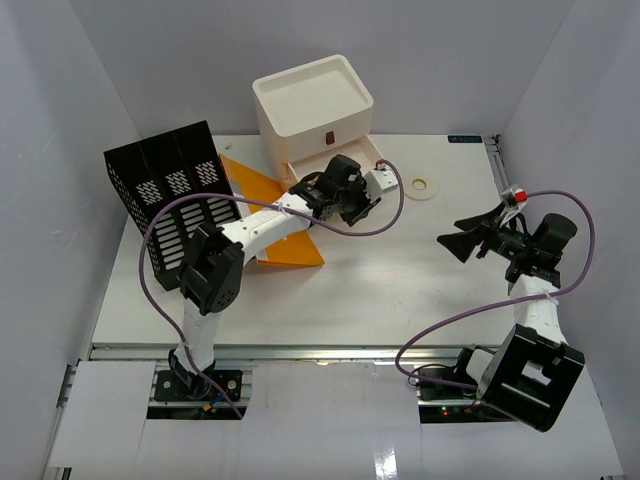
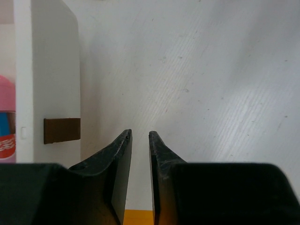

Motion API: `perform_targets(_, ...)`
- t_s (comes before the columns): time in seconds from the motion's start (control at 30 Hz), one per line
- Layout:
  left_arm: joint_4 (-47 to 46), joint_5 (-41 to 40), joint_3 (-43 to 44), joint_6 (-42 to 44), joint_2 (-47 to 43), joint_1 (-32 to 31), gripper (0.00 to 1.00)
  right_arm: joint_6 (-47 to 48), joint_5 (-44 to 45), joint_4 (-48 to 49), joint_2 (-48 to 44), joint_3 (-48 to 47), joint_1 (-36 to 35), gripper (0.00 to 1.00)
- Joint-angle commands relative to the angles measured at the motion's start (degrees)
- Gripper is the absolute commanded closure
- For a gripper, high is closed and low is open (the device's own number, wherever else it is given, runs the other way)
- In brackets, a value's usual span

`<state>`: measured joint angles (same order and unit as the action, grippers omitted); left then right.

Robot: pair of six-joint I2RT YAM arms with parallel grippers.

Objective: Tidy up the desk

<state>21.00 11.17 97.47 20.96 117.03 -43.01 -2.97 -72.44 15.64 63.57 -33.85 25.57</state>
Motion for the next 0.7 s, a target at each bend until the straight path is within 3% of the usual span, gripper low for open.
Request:
perform_targets(0.0,1.12,-5.35,4.32,0.28,3.85,1.58,0.67,0.22,-1.03,2.64,-0.73,0.42,0.53,0.02)
perform_targets(0.17,0.29,-12.96,9.89,0.69,7.88,3.02,0.57,0.07,-1.03,2.85,-0.64,0.48,0.53,0.02)
perform_targets(0.2,-0.15,-15.58,11.26,0.74,8.86,3.35,0.51,0.07,-1.03,2.9,-0.64,0.53,0.53,0.02)
perform_targets(0.3,-1.62,-20.68,15.37,-0.06,11.21,5.14,0.22,-0.04,-1.12,2.99,-0.55,0.56,0.62,0.02)
perform_targets(0.43,-2.93,-24.51,21.95,-0.57,14.02,6.34,0.06,-0.33,-1.12,3.22,-0.47,0.62,0.67,0.02)
perform_targets(0.67,-6.59,-26.54,23.64,-2.07,15.25,8.56,0.02,-0.63,-1.21,3.52,-0.38,0.62,1.06,0.02)
